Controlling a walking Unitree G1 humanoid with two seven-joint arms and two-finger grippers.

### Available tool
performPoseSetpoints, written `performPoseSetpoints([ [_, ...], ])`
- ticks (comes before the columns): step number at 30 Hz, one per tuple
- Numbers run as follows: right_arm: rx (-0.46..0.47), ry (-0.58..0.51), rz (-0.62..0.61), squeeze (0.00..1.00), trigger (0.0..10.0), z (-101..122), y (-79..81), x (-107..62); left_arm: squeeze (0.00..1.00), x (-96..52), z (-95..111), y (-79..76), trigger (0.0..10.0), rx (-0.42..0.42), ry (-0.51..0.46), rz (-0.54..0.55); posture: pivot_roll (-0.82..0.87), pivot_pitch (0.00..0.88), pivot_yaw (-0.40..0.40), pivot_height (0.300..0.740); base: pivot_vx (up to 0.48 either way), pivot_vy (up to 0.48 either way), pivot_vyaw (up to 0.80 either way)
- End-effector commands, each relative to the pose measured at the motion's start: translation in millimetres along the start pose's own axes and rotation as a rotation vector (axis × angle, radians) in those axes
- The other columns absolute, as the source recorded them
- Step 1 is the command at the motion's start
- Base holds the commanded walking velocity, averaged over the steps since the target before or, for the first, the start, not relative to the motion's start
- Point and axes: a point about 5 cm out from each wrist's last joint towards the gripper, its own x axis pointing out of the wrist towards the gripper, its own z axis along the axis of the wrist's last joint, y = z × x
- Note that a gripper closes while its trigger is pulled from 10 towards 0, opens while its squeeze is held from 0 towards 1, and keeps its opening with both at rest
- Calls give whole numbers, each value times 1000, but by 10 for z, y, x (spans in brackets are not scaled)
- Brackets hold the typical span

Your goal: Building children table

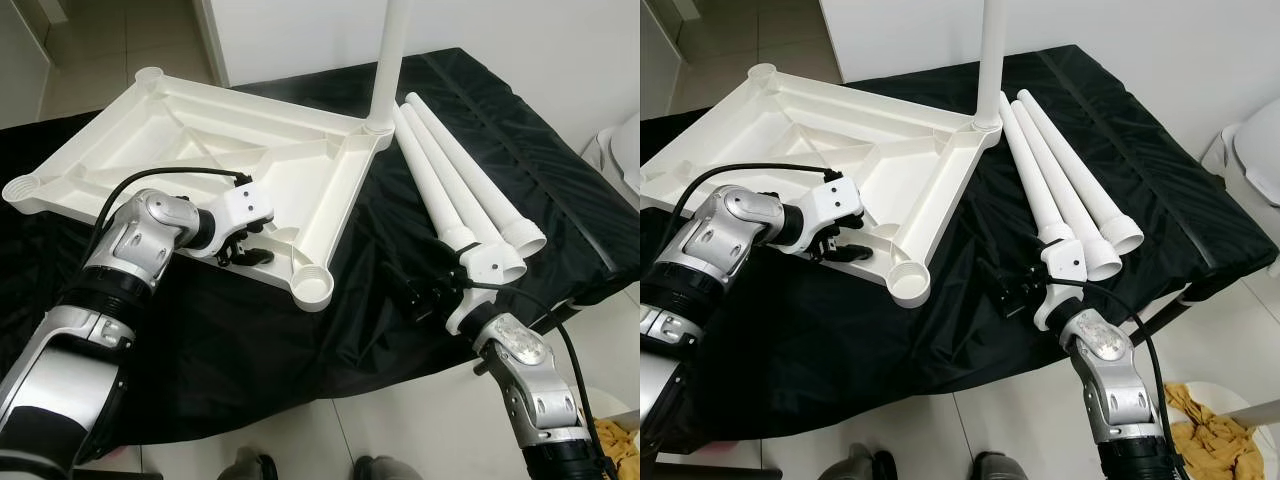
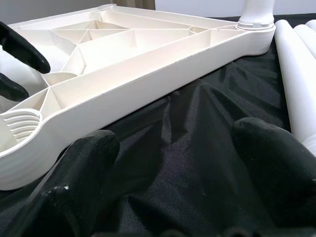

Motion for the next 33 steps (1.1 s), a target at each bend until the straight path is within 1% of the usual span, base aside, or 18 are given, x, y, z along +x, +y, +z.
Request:
performPoseSetpoints([
  [1,-6,10,11,0,10000,-22,19,-13,0,19,-97,105,10000,12,58,263,-142,131,69,740,0,0,0],
  [9,-2,10,11,0,10000,-22,28,-12,0,110,-125,150,10000,-11,101,314,-140,139,69,740,0,0,0],
  [11,-1,10,10,0,10000,-22,30,-13,0,119,-117,191,10000,-18,108,346,-139,142,71,740,0,0,0],
  [16,0,11,11,0,10000,-22,35,-13,0,133,-107,223,10000,-21,120,371,-139,147,70,740,0,0,0],
  [17,1,12,12,0,10000,-22,40,-12,0,149,-118,222,10000,-13,139,367,-139,147,70,740,0,0,0],
  [20,1,12,14,0,10000,-22,44,-11,0,161,-127,219,10000,-7,152,364,-139,147,70,740,0,0,0],
  [21,0,14,12,0,10000,-23,39,-19,0,185,-176,193,10000,-3,185,347,-143,150,71,740,0,0,0],
  [22,0,14,12,0,10000,-23,39,-19,0,185,-176,193,10000,-3,185,347,-143,150,71,740,0,0,0],
  [24,-2,16,9,0,10000,-24,29,-33,0,213,-245,150,10000,3,224,320,-146,150,72,740,0,0,0],
  [25,-3,17,8,0,10000,-23,26,-38,0,222,-270,138,8078,10,240,309,-147,150,72,740,0,0,0],
  [26,-3,17,8,0,10000,-23,26,-38,0,222,-270,138,8078,10,240,309,-147,150,72,740,0,0,0],
  [27,-5,17,8,0,10000,-21,25,-40,0,225,-281,135,4353,15,246,305,-149,152,72,740,0,0,0],
  [28,-5,17,8,0,10000,-20,24,-42,0,224,-285,139,3922,17,249,305,-148,152,71,740,0,0,0],
  [29,-6,18,8,0,10000,-19,22,-41,0,219,-282,142,0,21,246,300,-147,153,70,740,0,0,0],
  [32,-7,18,9,0,10000,-18,21,-41,0,219,-280,143,0,26,247,293,-147,152,72,740,0,0,0],
  [33,-8,19,9,0,10000,-18,20,-41,0,227,-282,130,902,31,246,277,-147,152,72,740,0,0,0],
])
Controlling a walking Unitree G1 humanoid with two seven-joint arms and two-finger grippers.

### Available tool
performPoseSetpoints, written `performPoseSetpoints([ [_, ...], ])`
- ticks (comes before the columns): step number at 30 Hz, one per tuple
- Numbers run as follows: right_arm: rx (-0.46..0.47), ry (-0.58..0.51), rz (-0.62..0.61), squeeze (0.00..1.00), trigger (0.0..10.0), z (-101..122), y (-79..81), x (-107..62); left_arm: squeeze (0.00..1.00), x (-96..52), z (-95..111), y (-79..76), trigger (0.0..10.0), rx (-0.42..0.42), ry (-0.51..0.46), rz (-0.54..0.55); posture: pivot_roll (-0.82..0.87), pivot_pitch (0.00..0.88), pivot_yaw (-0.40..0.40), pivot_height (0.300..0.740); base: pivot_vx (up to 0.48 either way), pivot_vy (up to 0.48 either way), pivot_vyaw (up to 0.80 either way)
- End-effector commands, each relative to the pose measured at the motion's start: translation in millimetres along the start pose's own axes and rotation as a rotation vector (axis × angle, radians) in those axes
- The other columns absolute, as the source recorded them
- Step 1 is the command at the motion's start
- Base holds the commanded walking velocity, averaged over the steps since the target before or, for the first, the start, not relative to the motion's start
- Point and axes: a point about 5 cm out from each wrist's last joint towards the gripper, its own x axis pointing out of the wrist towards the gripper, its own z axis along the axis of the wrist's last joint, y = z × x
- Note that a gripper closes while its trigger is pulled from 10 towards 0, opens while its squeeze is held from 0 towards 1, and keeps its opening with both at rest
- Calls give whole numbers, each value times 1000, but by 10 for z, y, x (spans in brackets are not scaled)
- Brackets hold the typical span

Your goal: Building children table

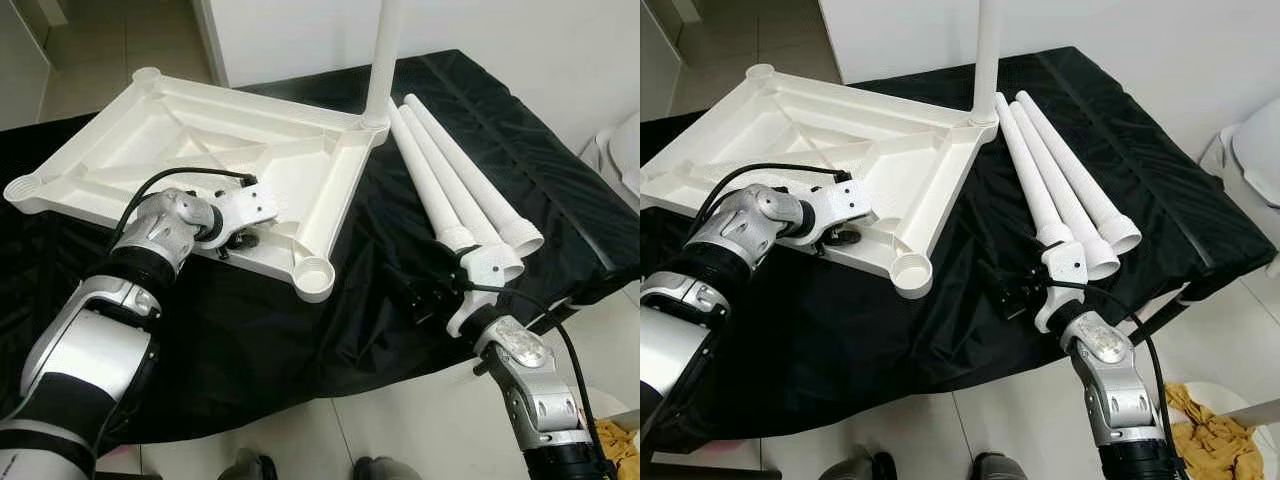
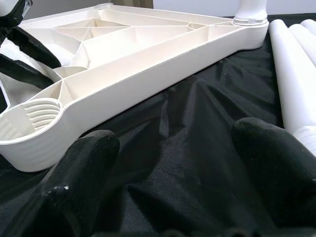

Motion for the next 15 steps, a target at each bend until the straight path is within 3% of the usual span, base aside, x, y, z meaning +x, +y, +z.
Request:
performPoseSetpoints([
  [1,-8,11,11,0,10000,-2,17,-10,0,49,-190,-62,902,-48,59,70,-146,153,71,740,0,0,0],
  [3,-8,11,11,0,10000,-2,16,-9,0,51,-189,-65,902,-47,58,67,-146,153,71,740,0,0,0],
  [4,-8,11,10,0,10000,0,11,-7,0,56,-190,-82,10000,-43,56,53,-145,152,72,740,0,0,0],
  [5,-8,11,10,0,10000,0,11,-7,0,56,-190,-82,10000,-43,56,53,-145,152,72,740,0,0,0],
  [6,-10,11,10,0,10000,1,5,-3,0,83,-197,-128,0,-18,56,32,-143,152,73,740,0,0,0],
  [11,-12,11,10,0,10000,1,5,-1,0,96,-203,-145,0,-4,55,24,-143,152,73,740,0,0,0],
  [12,-12,10,9,0,10000,2,2,0,0,104,-210,-181,1373,8,52,-6,-143,151,76,740,0,0,0],
  [13,-12,10,8,0,10000,2,-1,0,0,110,-215,-208,1373,18,50,-28,-143,151,76,740,0,0,0],
  [14,-13,10,6,0,10000,3,-3,1,0,116,-220,-240,0,25,46,-56,-143,149,78,740,0,0,0],
  [15,-13,9,5,0,10000,3,-5,0,0,121,-222,-266,0,32,42,-78,-143,149,78,740,0,0,0],
])
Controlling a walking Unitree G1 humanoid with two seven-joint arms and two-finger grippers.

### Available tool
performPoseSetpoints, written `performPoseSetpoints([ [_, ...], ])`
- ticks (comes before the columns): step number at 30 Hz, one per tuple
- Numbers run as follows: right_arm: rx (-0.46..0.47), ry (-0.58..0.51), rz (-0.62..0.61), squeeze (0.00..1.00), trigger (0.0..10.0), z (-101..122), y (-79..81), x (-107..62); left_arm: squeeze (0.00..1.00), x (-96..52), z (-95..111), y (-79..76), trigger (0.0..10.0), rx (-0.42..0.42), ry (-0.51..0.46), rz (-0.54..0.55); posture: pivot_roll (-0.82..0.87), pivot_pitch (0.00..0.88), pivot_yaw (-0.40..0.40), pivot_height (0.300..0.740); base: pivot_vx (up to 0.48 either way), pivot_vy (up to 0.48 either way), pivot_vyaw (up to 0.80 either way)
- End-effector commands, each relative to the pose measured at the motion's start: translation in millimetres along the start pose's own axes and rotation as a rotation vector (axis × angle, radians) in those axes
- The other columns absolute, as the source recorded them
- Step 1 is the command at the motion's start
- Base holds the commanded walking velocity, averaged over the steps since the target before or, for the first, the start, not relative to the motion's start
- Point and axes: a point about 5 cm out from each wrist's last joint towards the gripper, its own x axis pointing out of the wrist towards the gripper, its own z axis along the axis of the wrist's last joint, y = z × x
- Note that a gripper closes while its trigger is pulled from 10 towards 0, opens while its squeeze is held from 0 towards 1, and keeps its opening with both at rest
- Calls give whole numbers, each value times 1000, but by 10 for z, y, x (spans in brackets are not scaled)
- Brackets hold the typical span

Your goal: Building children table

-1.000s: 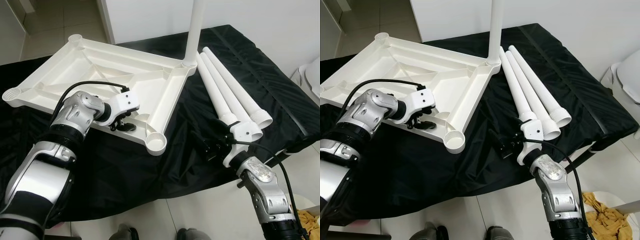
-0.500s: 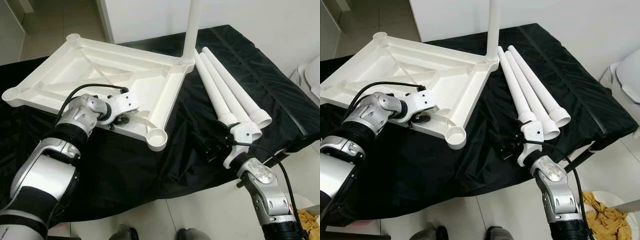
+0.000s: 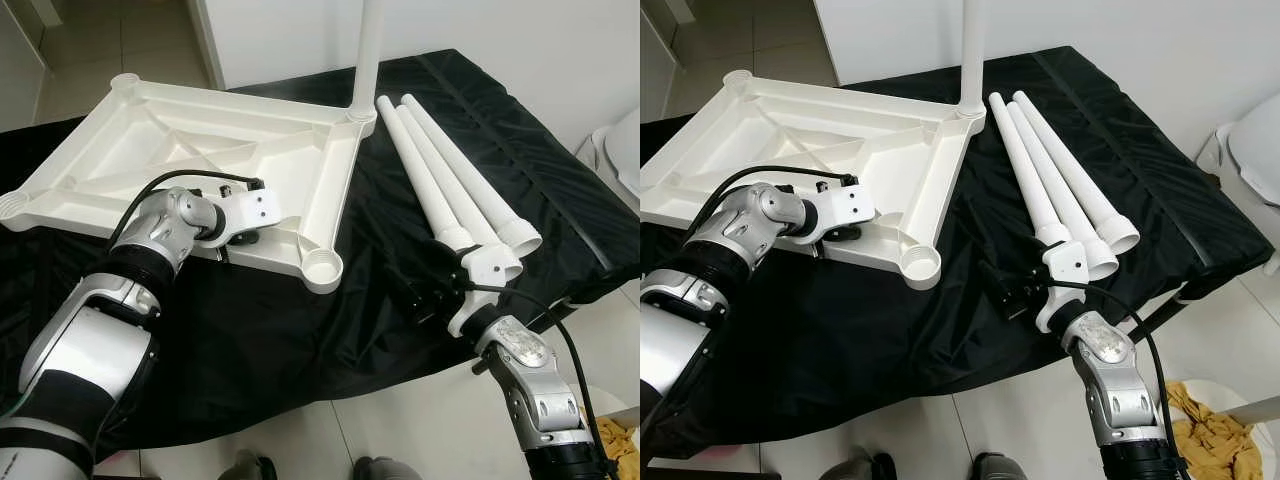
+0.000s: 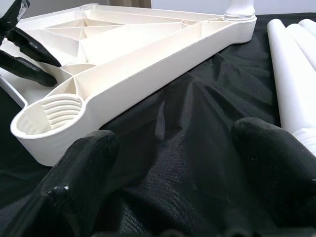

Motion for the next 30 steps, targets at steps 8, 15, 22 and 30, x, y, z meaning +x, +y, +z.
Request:
performPoseSetpoints([
  [8,-8,7,1,0,10000,-3,1,9,0,125,-158,-322,0,-71,4,-115,-139,149,82,740,0,0,0],
  [15,-9,3,-1,0,10000,-4,-1,25,0,134,-16,-400,0,-68,-90,-188,-134,145,82,740,0,0,0],
  [22,-7,-3,1,0,10000,-4,2,54,0,55,102,-496,78,7,-183,-292,-128,139,86,740,0,0,0],
  [30,-7,-7,1,0,10000,-4,3,75,0,66,37,-527,10000,59,-144,-281,-122,133,84,740,0,0,0],
])
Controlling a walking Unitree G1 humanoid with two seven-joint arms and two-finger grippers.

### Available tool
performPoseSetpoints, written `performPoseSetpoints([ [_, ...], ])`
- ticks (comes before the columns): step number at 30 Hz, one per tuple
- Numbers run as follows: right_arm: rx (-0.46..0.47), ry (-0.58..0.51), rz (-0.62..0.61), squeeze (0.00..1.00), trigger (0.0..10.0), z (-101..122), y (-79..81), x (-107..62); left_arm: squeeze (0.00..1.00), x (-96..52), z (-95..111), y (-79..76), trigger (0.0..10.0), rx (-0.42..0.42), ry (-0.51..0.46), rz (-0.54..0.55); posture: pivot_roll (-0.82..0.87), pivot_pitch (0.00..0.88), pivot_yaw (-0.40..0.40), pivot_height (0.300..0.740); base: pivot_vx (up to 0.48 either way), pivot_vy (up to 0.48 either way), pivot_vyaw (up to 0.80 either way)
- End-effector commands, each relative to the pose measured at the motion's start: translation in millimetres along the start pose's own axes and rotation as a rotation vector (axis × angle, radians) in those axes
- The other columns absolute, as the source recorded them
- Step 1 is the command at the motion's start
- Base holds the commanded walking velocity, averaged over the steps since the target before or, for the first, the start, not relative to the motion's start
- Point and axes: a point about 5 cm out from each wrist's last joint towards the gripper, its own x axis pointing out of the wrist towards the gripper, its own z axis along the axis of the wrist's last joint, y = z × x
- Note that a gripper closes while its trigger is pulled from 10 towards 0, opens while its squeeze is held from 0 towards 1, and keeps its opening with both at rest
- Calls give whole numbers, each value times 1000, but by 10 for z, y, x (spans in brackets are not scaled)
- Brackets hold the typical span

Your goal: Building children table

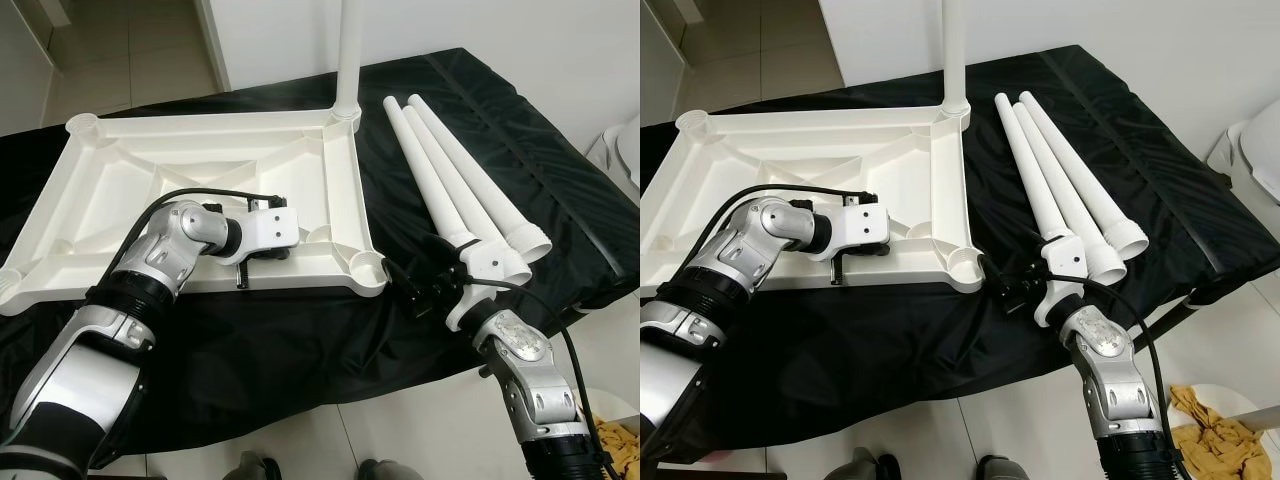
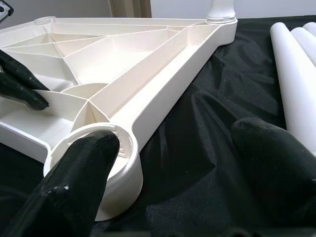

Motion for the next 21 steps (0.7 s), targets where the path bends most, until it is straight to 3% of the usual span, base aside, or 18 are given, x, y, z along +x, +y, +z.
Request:
performPoseSetpoints([
  [1,-5,1,11,0,10000,-14,33,17,1000,130,-235,-240,10000,-38,90,-77,-121,131,83,740,0,0,0],
  [7,21,-17,13,0,10000,-7,42,42,1000,77,-179,-227,10000,-27,56,-57,-119,121,78,740,0,0,0],
  [8,35,-26,14,0,10000,-1,45,50,0,62,-155,-206,10000,-50,46,-49,-117,119,76,740,0,0,0],
  [12,51,-39,20,0,10000,14,52,64,0,27,-99,-165,10000,-69,16,-37,-115,114,74,740,0,0,0],
  [13,54,-52,25,0,10000,30,55,87,0,-48,-11,-61,10000,-94,-33,1,-110,106,70,740,0,0,0],
  [19,60,-62,29,0,10000,40,56,127,0,-149,95,96,10000,-125,-105,62,-107,99,66,740,0,0,0],
  [21,70,-74,38,0,10000,55,67,174,0,-282,217,237,10000,-171,-188,106,-101,92,60,740,0,0,0],
])
